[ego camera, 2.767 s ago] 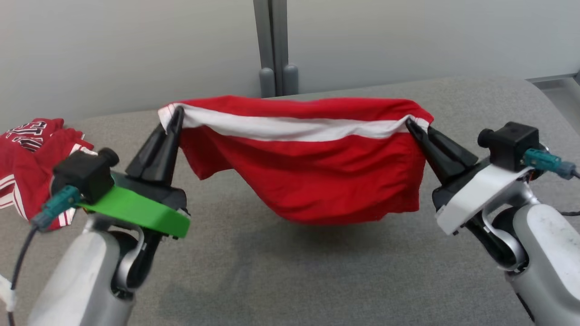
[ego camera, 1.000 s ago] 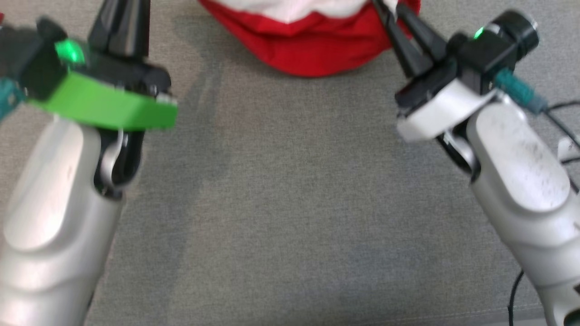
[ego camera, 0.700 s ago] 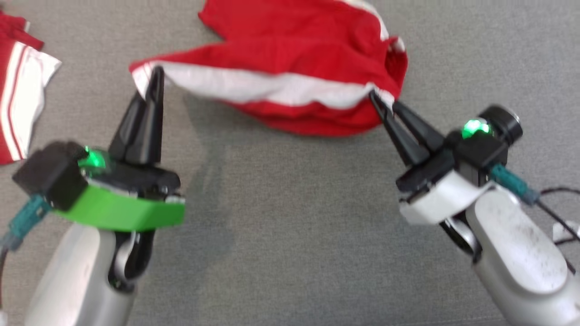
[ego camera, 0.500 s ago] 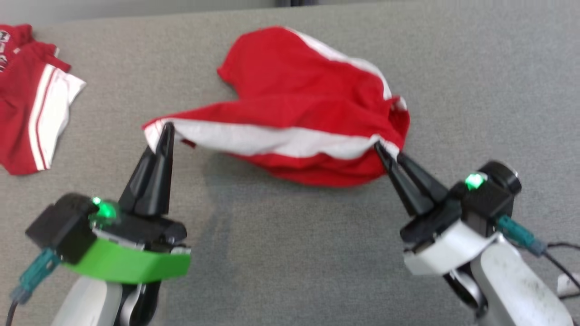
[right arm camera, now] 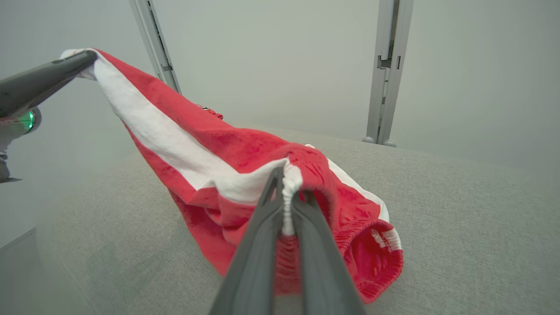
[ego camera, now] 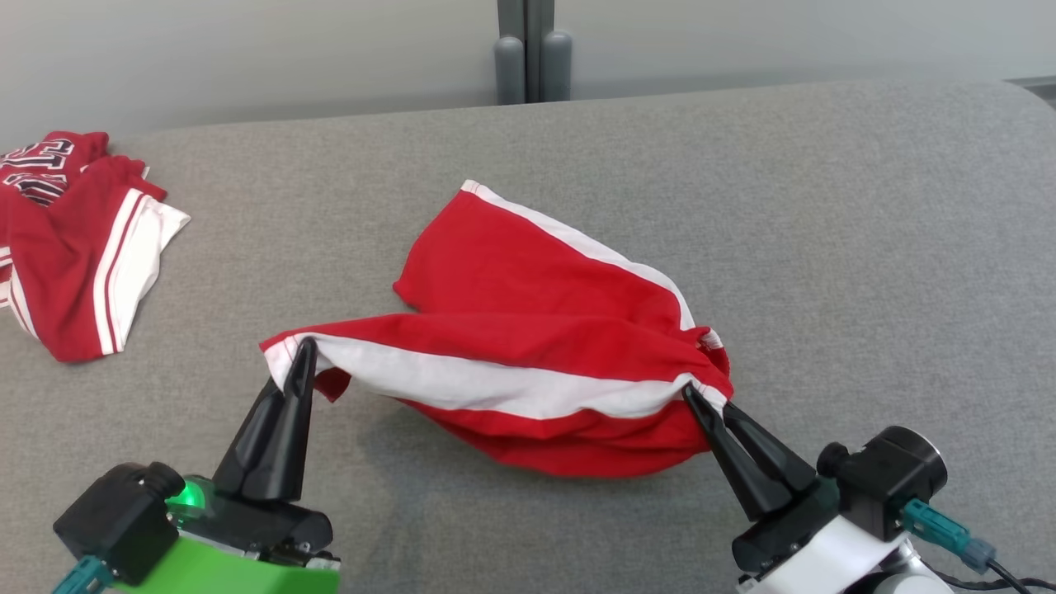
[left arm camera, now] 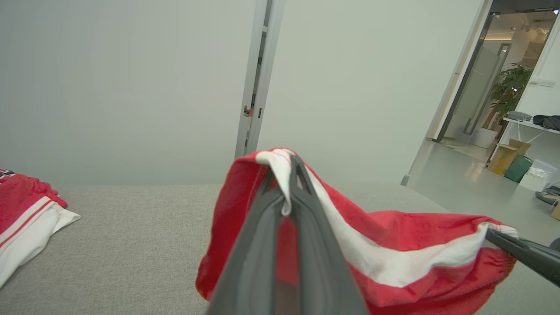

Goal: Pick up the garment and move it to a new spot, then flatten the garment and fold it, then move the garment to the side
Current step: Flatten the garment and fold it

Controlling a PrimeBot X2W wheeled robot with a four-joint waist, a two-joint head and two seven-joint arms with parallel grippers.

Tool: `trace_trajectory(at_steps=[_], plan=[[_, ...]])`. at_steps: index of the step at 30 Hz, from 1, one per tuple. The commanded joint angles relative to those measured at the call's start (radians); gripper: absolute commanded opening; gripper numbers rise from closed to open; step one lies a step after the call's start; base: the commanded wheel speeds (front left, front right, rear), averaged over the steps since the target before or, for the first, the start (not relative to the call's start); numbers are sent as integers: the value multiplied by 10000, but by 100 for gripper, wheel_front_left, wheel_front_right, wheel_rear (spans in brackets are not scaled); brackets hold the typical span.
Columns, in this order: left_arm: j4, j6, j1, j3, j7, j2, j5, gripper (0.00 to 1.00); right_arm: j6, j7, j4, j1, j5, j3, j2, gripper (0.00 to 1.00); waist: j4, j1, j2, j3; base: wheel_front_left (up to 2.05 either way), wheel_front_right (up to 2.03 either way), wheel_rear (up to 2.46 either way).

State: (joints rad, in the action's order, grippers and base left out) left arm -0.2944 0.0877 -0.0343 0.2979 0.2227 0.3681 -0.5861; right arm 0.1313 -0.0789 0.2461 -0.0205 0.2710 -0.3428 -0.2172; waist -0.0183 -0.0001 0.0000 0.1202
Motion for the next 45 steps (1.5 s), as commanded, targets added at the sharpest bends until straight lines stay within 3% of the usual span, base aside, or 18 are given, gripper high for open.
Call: trace_trajectory(at_steps=[1,9,23,35,45], plan=[[123,15,98,33,-30,-25,-106,0,-11,7,-134,-12,17,70,121,0,-99,1,0,133,0,0,0],[2067,301,1856,458,-149,-157,-443,0,-11,-225,-1730,826,-52,422,680,0,-307,1,0,877,0,0,0],[6461,436,6809,2088,-187,-586,-664,0,-11,-1036,-4469,3283,748,724,1391,0,-1128,1,0,2985,0,0,0],[9489,422,9614,3363,-103,-712,-1259,0,-11,-1669,-5594,4489,929,588,1568,0,-1615,1,0,3844,0,0,0],[11373,422,10598,3799,21,-789,-1412,0,-11,-1842,-5950,4599,983,610,1636,0,-1732,1,0,3870,0,0,0]])
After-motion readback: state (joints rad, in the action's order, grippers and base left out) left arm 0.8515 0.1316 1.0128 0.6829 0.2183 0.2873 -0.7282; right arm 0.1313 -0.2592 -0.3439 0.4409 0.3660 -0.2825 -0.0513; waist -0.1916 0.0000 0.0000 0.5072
